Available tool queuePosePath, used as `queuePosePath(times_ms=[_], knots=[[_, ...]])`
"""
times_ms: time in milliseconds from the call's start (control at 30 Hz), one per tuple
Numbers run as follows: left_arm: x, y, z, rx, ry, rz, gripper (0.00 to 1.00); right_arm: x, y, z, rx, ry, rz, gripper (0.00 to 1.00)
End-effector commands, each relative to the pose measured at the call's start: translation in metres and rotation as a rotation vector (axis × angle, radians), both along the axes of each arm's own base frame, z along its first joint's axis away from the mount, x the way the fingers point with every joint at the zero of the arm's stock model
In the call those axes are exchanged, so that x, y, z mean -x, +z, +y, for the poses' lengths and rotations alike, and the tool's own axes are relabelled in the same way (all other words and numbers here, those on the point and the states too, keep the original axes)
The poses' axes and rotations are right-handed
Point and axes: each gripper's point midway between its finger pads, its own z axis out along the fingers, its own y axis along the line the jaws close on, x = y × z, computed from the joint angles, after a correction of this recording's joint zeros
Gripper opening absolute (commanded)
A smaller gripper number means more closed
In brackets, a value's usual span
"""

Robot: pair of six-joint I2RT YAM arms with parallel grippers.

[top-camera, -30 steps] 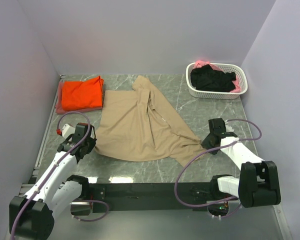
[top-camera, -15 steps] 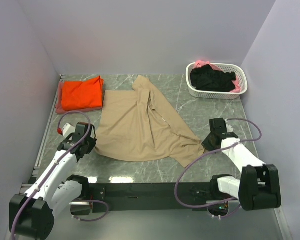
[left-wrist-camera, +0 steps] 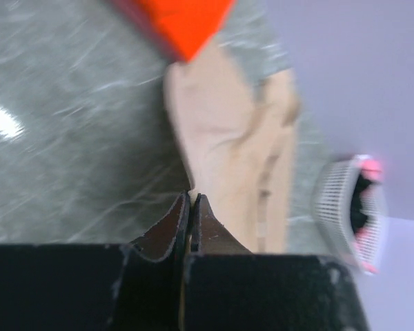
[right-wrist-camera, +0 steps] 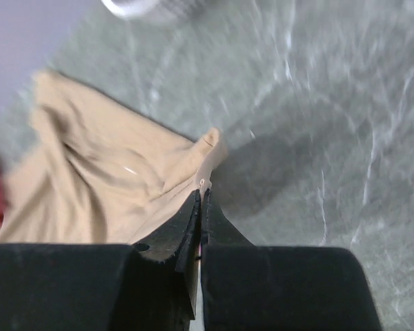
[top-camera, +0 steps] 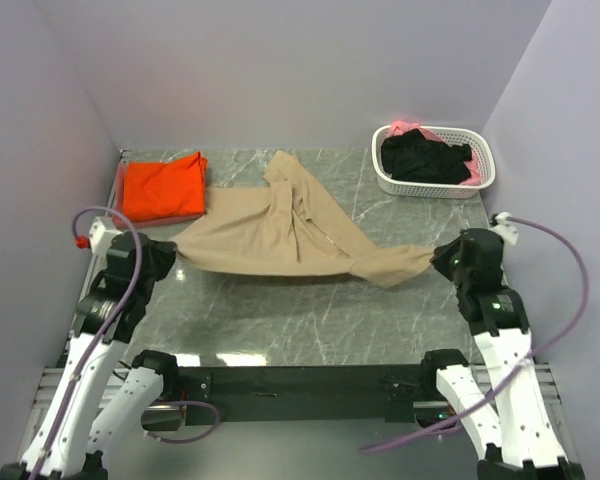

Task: Fold and stack the t-shirts
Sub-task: Flatten the tshirt out

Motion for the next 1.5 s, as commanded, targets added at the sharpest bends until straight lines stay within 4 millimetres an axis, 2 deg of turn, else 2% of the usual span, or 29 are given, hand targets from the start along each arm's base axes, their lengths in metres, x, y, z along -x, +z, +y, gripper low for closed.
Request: queuePosePath(times_ms=[0,33,67,133,167,233,267,333,367,433,467,533,567,633,667,733,867,933,967,1067,1267,1333,1433,1467], knots=[[0.006,0.082,-0.005,0.011,-0.059,-0.244,0.01,0.008,0.065,-0.017,0.058,-0.065,-0.143,0.00],[0.008,0.095,-0.004,0.016,-0.061,-0.274,0.00,0.009,0.080,-0.019,0.059,-0.072,-0.179,0.00],[0.013,0.120,-0.004,0.023,-0.064,-0.331,0.01,0.013,0.109,-0.021,0.060,-0.083,-0.247,0.00],[0.018,0.142,-0.004,0.021,-0.076,-0.373,0.01,0.018,0.137,-0.023,0.062,-0.090,-0.310,0.00],[0.023,0.166,-0.003,0.024,-0.076,-0.423,0.01,0.024,0.165,-0.025,0.062,-0.102,-0.375,0.00],[0.025,0.182,-0.001,0.015,-0.070,-0.442,0.01,0.031,0.189,-0.027,0.071,-0.107,-0.424,0.00],[0.031,0.203,0.001,0.019,-0.069,-0.482,0.00,0.039,0.214,-0.029,0.068,-0.114,-0.479,0.00],[0.031,0.217,0.001,0.011,-0.073,-0.500,0.00,0.045,0.234,-0.028,0.067,-0.108,-0.516,0.00],[0.037,0.233,0.003,0.016,-0.068,-0.538,0.01,0.054,0.255,-0.029,0.062,-0.109,-0.571,0.00],[0.041,0.250,0.004,0.012,-0.067,-0.568,0.01,0.059,0.273,-0.030,0.069,-0.112,-0.606,0.00],[0.049,0.265,0.007,0.015,-0.060,-0.600,0.01,0.070,0.292,-0.032,0.070,-0.121,-0.649,0.00],[0.054,0.279,0.009,-0.001,-0.059,-0.626,0.01,0.073,0.305,-0.033,0.090,-0.120,-0.659,0.00],[0.061,0.293,0.011,-0.001,-0.058,-0.655,0.01,0.083,0.320,-0.034,0.100,-0.120,-0.698,0.00],[0.068,0.305,0.013,-0.012,-0.060,-0.683,0.01,0.085,0.330,-0.036,0.112,-0.121,-0.710,0.00],[0.076,0.315,0.015,-0.013,-0.058,-0.708,0.01,0.093,0.342,-0.036,0.123,-0.120,-0.738,0.00],[0.082,0.322,0.021,-0.017,-0.029,-0.724,0.01,0.093,0.349,-0.034,0.132,-0.104,-0.741,0.00],[0.098,0.340,0.024,-0.013,-0.026,-0.780,0.01,0.111,0.382,-0.034,0.120,-0.106,-0.849,0.00],[0.101,0.344,0.026,-0.021,-0.023,-0.780,0.01,0.113,0.394,-0.033,0.122,-0.102,-0.874,0.00],[0.105,0.352,0.028,-0.020,-0.015,-0.796,0.01,0.122,0.405,-0.032,0.127,-0.090,-0.908,0.00],[0.110,0.364,0.030,-0.023,-0.010,-0.821,0.01,0.131,0.420,-0.031,0.139,-0.083,-0.948,0.00],[0.113,0.389,0.031,-0.040,-0.012,-0.863,0.01,0.155,0.442,-0.036,0.167,-0.105,-1.036,0.00],[0.113,0.393,0.030,-0.042,-0.017,-0.870,0.01,0.156,0.446,-0.037,0.175,-0.110,-1.049,0.00],[0.101,0.390,0.027,-0.047,-0.021,-0.858,0.01,0.145,0.444,-0.036,0.191,-0.104,-1.039,0.00],[0.096,0.388,0.026,-0.049,-0.020,-0.853,0.01,0.133,0.438,-0.036,0.205,-0.104,-1.014,0.00]])
